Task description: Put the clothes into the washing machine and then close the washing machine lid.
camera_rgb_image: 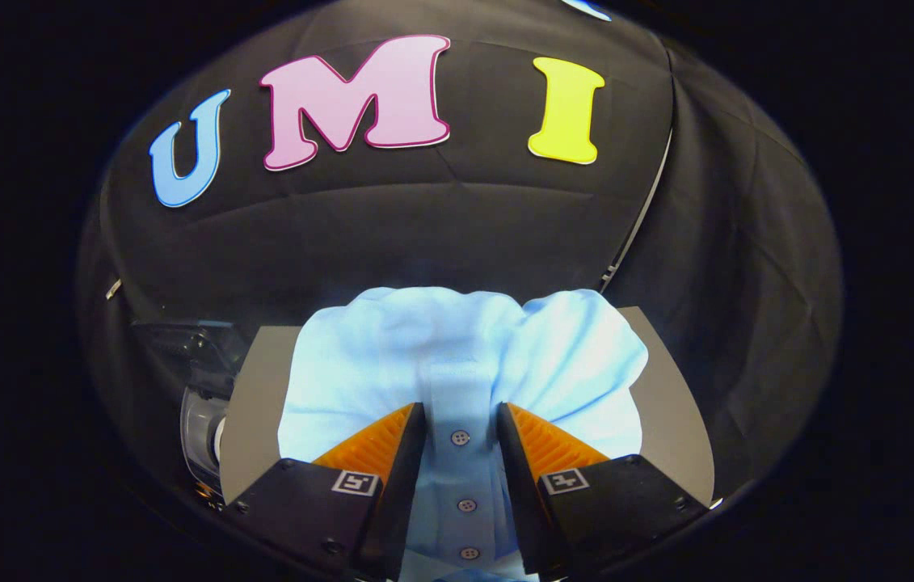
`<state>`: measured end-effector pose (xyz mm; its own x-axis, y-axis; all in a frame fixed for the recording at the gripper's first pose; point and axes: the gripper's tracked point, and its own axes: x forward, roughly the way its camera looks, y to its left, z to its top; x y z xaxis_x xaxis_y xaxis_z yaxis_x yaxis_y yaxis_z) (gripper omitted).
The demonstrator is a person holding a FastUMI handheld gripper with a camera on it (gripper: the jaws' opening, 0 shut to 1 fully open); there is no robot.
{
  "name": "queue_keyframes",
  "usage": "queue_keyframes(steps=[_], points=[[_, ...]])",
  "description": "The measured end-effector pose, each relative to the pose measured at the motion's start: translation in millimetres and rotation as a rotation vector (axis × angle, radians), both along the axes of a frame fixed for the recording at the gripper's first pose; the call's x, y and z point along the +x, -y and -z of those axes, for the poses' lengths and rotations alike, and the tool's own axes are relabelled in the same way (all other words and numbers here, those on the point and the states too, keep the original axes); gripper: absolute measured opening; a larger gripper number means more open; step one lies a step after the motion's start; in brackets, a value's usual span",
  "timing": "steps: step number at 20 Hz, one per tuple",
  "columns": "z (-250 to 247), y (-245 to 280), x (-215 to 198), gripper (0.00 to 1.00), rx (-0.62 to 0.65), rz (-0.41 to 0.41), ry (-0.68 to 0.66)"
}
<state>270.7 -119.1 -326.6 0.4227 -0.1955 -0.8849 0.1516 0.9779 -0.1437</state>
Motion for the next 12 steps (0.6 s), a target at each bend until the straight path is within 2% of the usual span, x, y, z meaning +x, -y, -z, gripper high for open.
queue_keyframes(steps=[2,6,7,12], points=[[-0.4,0.2,3.5,0.18,-0.017,-0.006,0.015],[2.7,1.3,6.5,0.18,0.008,0.009,0.040],[-0.7,0.2,5.1,0.05,0.022,0.018,0.049],[-21.8,-0.9,2.8,0.05,0.006,-0.009,0.098]])
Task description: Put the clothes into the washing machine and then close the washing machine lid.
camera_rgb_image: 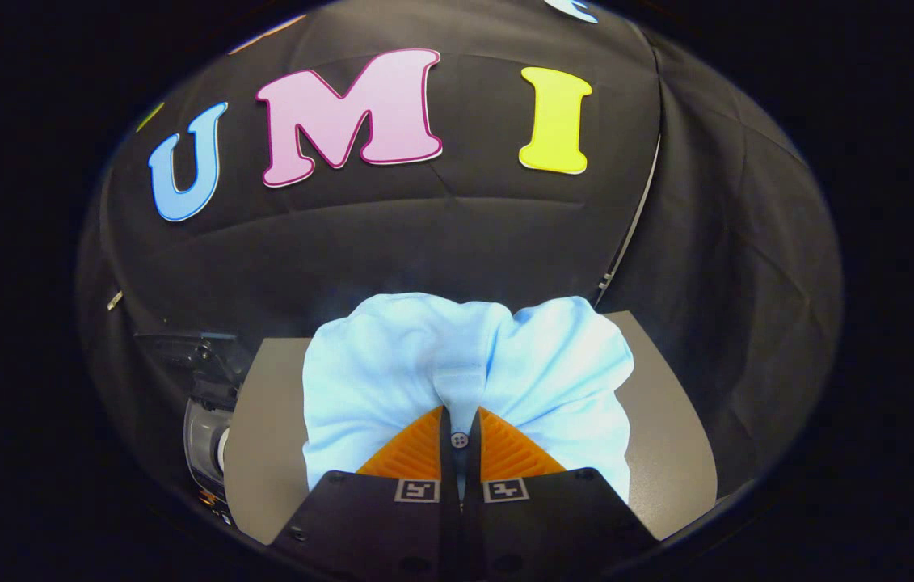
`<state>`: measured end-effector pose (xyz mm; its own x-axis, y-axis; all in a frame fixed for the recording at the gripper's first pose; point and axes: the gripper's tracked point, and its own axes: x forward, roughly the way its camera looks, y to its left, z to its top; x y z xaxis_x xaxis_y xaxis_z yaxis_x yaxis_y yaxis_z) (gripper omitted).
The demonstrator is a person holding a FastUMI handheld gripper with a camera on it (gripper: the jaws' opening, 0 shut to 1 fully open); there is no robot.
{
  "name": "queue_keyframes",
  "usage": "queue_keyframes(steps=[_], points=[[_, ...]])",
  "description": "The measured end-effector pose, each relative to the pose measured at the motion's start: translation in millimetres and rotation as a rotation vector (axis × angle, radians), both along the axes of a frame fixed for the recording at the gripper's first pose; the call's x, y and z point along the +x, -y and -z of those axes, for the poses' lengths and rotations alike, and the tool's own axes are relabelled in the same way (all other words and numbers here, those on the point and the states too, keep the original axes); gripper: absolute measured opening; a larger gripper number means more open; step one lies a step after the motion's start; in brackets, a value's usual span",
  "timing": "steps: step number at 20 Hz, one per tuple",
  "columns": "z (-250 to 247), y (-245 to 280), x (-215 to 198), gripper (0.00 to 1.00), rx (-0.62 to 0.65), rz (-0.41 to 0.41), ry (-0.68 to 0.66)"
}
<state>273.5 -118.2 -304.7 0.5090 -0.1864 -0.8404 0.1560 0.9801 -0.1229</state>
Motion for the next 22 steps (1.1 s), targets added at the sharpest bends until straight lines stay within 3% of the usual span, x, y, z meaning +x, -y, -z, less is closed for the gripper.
queue_keyframes(steps=[7,12,17,22], points=[[-95.8,-27.6,15.9,0.05,0.079,-0.008,0.228],[-173.6,-65.5,27.3,0.05,0.086,-0.074,0.388],[-227.2,-133.2,41.3,0.05,0.138,-0.161,0.501],[-231.2,-227.7,46.2,0.05,0.217,-0.294,0.533]])
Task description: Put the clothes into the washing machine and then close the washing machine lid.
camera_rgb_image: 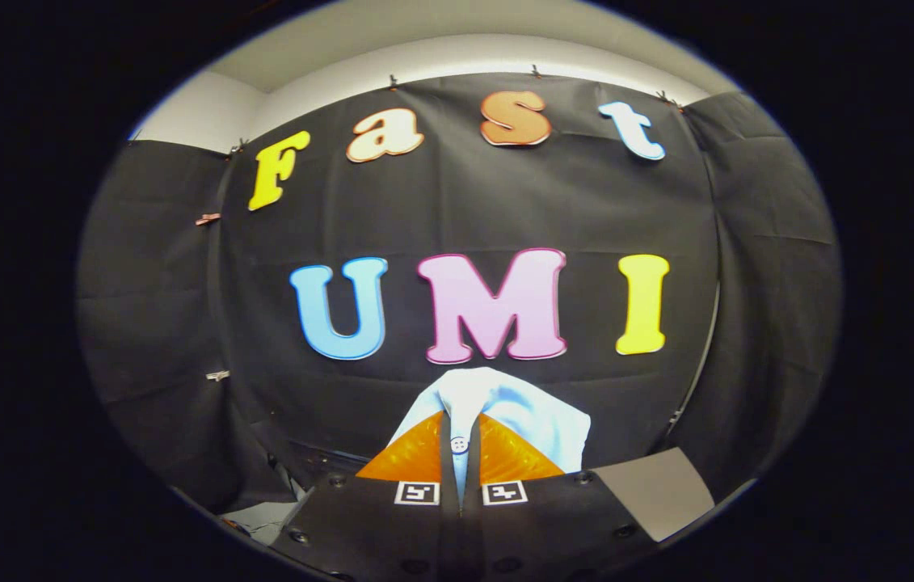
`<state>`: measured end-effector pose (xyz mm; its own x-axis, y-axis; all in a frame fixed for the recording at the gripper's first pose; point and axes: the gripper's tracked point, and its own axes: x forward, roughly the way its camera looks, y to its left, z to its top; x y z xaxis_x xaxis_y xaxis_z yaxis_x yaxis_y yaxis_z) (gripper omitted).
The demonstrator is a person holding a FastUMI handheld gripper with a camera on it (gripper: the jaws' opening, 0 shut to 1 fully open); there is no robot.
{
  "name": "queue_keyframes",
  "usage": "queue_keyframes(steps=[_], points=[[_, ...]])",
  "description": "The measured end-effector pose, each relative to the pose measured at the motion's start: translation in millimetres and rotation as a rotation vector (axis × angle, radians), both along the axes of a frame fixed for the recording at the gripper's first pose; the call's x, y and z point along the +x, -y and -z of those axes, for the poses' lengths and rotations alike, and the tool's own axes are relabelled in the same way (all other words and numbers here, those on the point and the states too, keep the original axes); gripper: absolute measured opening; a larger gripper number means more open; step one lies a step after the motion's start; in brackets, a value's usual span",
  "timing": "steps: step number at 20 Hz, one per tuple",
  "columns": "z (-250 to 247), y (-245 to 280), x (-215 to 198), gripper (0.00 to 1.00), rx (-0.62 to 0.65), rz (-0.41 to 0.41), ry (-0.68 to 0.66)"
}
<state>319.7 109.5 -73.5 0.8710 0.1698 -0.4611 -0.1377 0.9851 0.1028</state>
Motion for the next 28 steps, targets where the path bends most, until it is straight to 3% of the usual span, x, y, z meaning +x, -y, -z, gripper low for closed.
queue_keyframes(steps=[5,10,20,28], points=[[32.6,-92.8,-4.3,0.05,0.079,-0.151,-0.032],[90.4,-149.8,-12.5,0.05,0.102,-0.270,-0.041],[243.6,-206.2,-47.5,0.05,0.128,-0.449,-0.243],[334.4,-217.3,-92.8,0.05,-0.042,-0.614,-0.432]])
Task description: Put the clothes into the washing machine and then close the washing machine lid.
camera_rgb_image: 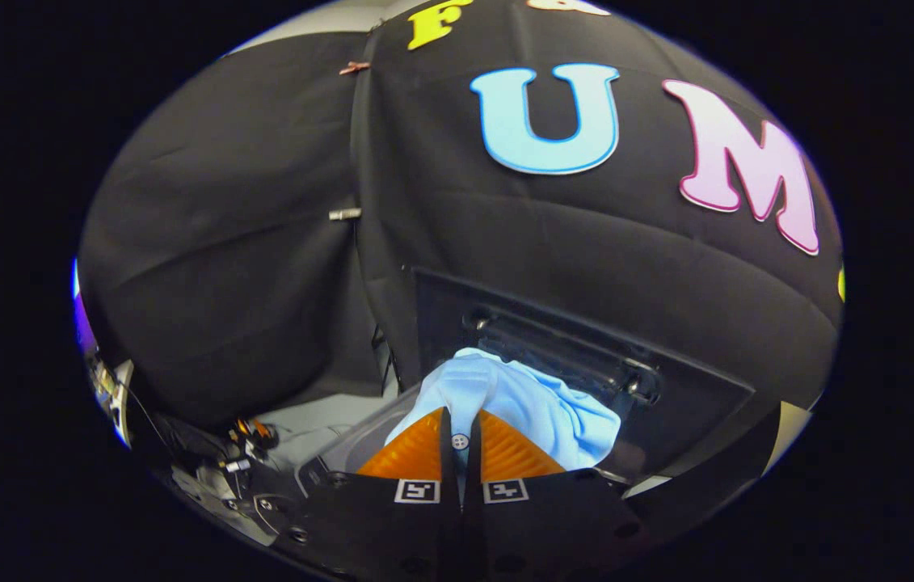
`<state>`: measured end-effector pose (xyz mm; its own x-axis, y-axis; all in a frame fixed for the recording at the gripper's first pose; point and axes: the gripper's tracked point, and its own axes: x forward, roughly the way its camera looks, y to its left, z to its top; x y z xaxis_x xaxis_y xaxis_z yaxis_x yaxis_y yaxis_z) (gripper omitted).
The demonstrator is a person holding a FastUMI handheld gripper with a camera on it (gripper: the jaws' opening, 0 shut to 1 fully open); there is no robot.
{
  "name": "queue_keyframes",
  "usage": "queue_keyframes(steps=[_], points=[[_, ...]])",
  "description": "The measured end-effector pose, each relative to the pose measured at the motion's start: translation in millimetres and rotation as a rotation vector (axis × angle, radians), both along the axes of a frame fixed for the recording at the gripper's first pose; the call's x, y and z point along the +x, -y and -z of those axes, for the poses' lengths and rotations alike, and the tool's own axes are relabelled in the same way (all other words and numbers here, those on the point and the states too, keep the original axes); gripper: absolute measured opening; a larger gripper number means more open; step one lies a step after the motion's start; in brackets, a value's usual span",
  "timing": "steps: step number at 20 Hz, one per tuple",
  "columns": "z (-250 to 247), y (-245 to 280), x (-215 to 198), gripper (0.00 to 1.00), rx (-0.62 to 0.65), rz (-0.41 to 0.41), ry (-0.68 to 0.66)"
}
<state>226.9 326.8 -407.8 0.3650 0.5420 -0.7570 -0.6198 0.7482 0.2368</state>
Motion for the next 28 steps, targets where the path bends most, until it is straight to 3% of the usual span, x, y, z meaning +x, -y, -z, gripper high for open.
queue_keyframes(steps=[4,9,12,16,23,28], points=[[15.5,-4.0,-28.7,0.05,-0.048,-0.087,-0.061],[15.1,-7.1,-30.6,0.05,-0.047,-0.103,-0.071],[-0.9,-10.9,-27.7,0.15,0.006,-0.089,-0.073],[-26.1,-12.7,-15.6,0.98,0.095,-0.054,-0.027],[-71.7,-17.6,15.6,0.99,0.242,0.020,0.100],[-94.6,4.4,64.8,0.99,0.302,0.165,0.249]])
